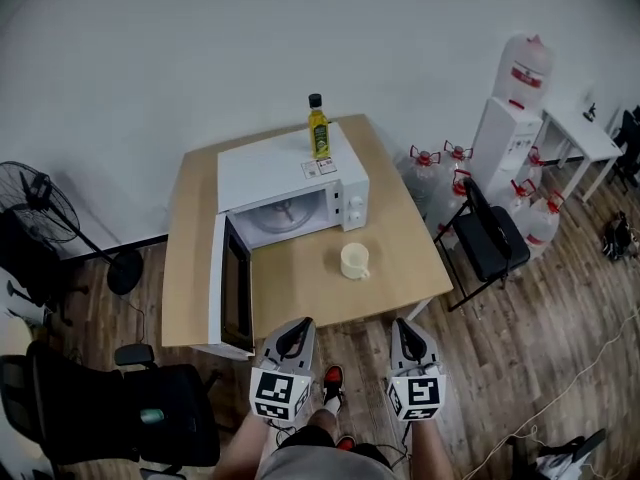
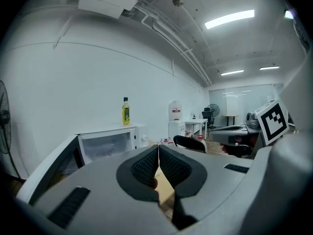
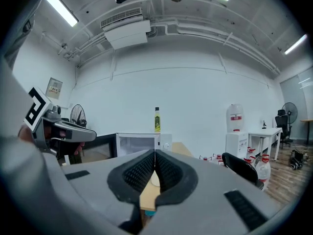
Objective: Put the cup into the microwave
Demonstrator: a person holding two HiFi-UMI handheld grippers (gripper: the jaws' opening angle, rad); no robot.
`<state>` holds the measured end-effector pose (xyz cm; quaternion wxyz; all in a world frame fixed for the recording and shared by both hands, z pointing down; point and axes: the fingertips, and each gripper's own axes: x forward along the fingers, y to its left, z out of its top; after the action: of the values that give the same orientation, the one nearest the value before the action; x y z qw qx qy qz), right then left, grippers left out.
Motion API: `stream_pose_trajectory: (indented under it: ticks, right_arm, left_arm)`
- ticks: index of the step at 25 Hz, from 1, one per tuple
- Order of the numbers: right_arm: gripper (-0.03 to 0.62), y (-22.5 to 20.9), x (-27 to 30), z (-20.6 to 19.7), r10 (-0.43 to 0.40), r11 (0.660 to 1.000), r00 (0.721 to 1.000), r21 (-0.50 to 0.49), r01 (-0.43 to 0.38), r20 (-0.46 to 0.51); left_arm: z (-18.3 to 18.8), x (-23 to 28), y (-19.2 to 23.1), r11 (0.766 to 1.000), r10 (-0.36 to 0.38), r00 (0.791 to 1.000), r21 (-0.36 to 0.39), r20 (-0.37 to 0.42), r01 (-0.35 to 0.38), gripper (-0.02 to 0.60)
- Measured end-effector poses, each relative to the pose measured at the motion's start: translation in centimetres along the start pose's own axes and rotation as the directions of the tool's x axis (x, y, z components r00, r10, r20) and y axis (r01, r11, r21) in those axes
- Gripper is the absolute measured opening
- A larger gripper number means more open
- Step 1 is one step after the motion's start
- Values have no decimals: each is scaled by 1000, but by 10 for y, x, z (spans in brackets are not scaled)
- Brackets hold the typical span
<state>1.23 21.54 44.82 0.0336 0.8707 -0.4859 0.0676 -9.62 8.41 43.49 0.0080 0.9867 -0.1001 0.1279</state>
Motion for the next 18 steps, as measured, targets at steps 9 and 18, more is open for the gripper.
stream_pose_trajectory:
  ticks: [9, 18]
  right_arm:
    - [18, -16, 102, -41, 29, 999, 994, 21, -27, -107]
    - [18, -25, 167, -84, 46, 999, 983, 37, -40, -179]
  left_arm:
    - [-30, 86, 44, 998, -18, 996, -57, -89, 13, 26]
    - [-69, 134, 76, 995, -23, 987, -97, -160, 7, 26]
